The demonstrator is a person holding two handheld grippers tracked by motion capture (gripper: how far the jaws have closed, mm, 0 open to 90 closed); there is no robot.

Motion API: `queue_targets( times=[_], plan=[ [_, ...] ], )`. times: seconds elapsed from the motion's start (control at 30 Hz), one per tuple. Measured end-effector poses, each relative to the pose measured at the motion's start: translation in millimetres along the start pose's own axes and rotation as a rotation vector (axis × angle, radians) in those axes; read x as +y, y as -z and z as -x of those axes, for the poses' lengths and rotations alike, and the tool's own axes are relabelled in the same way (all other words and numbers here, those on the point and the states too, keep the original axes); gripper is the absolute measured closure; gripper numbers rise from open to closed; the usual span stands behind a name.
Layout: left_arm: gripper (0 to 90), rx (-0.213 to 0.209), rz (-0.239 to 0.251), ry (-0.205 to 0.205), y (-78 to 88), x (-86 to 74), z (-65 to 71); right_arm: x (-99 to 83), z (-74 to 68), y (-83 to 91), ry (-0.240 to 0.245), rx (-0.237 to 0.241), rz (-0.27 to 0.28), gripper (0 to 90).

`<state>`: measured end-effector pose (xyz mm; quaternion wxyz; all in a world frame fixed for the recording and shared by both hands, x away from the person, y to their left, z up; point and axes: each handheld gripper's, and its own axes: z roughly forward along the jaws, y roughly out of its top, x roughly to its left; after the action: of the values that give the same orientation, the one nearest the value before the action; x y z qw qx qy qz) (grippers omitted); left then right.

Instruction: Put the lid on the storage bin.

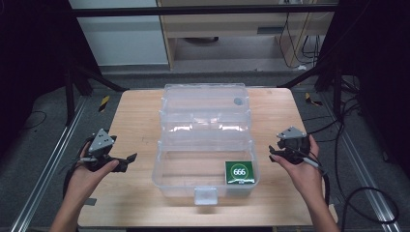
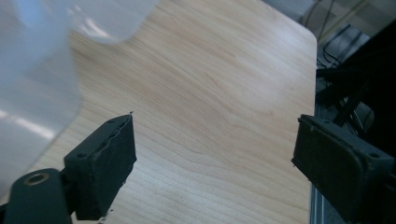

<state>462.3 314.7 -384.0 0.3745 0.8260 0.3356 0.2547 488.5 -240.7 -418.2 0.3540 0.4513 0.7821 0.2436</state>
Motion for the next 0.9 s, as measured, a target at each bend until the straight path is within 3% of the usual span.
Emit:
queue_targets(
  times=[0.03, 0.1, 0.2, 0.23, 0.43, 0.63, 0.77, 0.9],
  plan=[
    [3.4, -0.008, -0.002, -0.013, 3.2, 2.1, 3.3, 13.3, 3.0, 13.8, 0.036, 0.024, 0.011, 18.5],
    [3.7, -0.019, -0.001, -0.058, 9.0, 7.6, 10.2, 18.3, 3.4, 18.4, 0.050, 0.031, 0.011, 19.7],
    [3.7, -0.047, -0.001, -0.102, 17.0, 19.2, 23.9, 39.2, 3.9, 35.7, 0.113, 0.052, 0.018, 27.0],
    [3.3, -0.068, -0.004, -0.102, 19.3, 23.2, 29.5, 55.1, 2.7, 47.4, 0.155, 0.075, 0.031, 30.4],
    [3.7, -0.143, -0.012, -0.153, 20.0, 43.3, 55.5, 86.1, 0.6, 63.8, 0.227, 0.147, 0.073, 38.0],
    [4.7, -0.205, -0.053, -0.226, 9.9, 58.4, 76.6, 111.7, -8.6, 66.1, 0.320, 0.222, 0.078, 41.9],
    [5.3, -0.272, -0.073, -0.241, 3.2, 65.0, 89.0, 127.4, -15.9, 58.2, 0.370, 0.277, 0.078, 46.7],
    [5.1, -0.285, -0.101, -0.298, -2.9, 68.4, 102.8, 139.7, -24.9, 50.6, 0.429, 0.314, 0.076, 50.9]
  ],
)
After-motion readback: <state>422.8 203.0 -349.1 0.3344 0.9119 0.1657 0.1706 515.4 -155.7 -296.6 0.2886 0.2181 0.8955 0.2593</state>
